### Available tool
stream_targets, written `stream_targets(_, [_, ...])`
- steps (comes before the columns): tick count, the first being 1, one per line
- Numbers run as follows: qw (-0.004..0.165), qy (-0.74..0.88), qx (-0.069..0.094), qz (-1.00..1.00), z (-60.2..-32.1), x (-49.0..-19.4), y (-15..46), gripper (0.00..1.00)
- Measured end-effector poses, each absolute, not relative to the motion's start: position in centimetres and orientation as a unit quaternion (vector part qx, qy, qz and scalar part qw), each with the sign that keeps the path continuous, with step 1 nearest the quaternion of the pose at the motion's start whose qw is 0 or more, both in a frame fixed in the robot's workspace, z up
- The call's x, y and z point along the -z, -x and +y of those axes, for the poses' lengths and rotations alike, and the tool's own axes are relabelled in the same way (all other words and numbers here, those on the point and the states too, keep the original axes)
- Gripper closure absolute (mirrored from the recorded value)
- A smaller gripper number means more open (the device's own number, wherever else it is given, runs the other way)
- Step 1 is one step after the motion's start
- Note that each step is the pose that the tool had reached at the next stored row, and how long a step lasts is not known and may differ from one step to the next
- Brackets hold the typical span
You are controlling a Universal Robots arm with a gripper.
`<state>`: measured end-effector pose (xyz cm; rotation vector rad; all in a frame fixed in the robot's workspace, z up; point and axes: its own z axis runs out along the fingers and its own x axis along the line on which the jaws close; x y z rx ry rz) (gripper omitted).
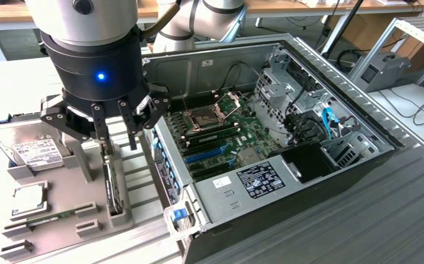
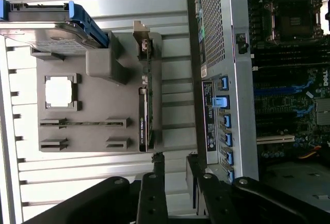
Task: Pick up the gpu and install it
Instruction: 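Pick up the gpu and move the gpu toward the slot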
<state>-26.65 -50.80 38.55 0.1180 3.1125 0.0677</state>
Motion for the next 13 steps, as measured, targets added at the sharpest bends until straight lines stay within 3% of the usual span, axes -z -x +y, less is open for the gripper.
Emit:
stream_targets(1, [0.013,-0.038,-0.022,0.999,-50.8,-38.55,26.65,0.7])
stream_targets(6, [0.013,-0.038,-0.022,0.999,-50.8,-38.55,26.64,0.4])
stream_targets(13, [0.013,-0.038,-0.022,0.999,-50.75,-38.29,26.68,0.4])
